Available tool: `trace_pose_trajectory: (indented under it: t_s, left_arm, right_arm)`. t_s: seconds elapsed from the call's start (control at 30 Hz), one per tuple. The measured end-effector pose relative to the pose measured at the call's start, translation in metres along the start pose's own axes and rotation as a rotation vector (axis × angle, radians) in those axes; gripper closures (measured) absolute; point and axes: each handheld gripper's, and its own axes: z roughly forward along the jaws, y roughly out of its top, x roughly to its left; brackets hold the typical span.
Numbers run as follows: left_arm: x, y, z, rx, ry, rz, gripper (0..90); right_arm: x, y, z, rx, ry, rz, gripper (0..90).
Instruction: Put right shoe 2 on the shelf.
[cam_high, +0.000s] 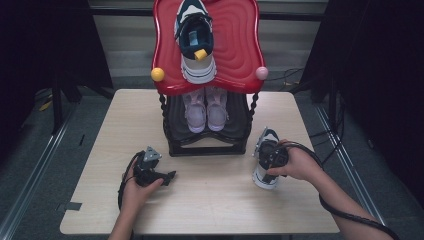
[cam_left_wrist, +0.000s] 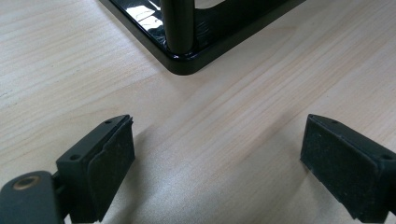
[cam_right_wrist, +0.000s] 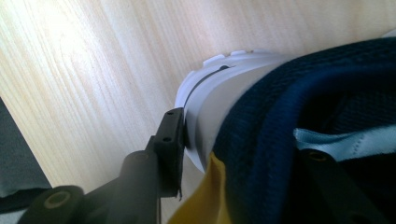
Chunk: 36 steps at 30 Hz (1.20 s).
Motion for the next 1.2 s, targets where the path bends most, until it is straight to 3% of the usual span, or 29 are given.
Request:
trace_pose_trajectory:
  t_s: [0.1,0.27,0.33,0.5,0.6,0.63,0.7,0.73,0.9,0.97,1.2]
  left_arm:
    - [0.000,0.000,0.000,0.000,0.000,-0.001,9.2]
    - [0.000,0.000,0.000,0.000,0.000,0.000,9.2]
    - [0.000,0.000,0.000,0.000,0.000,0.000,9.2]
    - [0.000,0.000,0.000,0.000,0.000,0.000,9.2]
    - [0.000,0.000,0.000,0.000,0.000,0.000,9.2]
    - [0.000,0.000,0.000,0.000,0.000,0.000,9.2]
    - [0.000,0.000,0.000,0.000,0.000,0.000,9.2]
    - [0.000,0.000,0.000,0.000,0.000,0.000,9.2]
    - [0.000,0.000,0.000,0.000,0.000,0.000,9.2]
    - [0.000,0.000,0.000,0.000,0.000,0.000,9.2]
    - [0.000,0.000,0.000,0.000,0.000,0.000,9.2]
  right_arm:
    - [0.002,0.002,0.001,0.011,0.010,0.004,62.1]
    - [0.001,0.004,0.002,0.025,0.010,-0.036,63.6]
    - [0.002,0.005,0.001,0.048,0.009,-0.022,63.7]
    - [0.002,0.006,0.001,0.064,0.014,-0.039,64.1]
    - [0.002,0.006,-0.001,0.074,0.003,-0.042,62.8]
    - [0.001,0.005,0.000,0.053,0.003,-0.068,62.1]
    - [0.001,0.004,-0.003,0.065,-0.005,-0.080,59.6]
    - [0.004,0.004,-0.005,0.072,-0.006,-0.051,58.1]
    - [0.003,0.005,-0.011,0.068,-0.014,-0.100,56.8]
    - [0.005,0.004,-0.009,0.088,-0.005,-0.078,57.8]
    - [0.004,0.002,-0.002,0.080,0.019,-0.083,66.9]
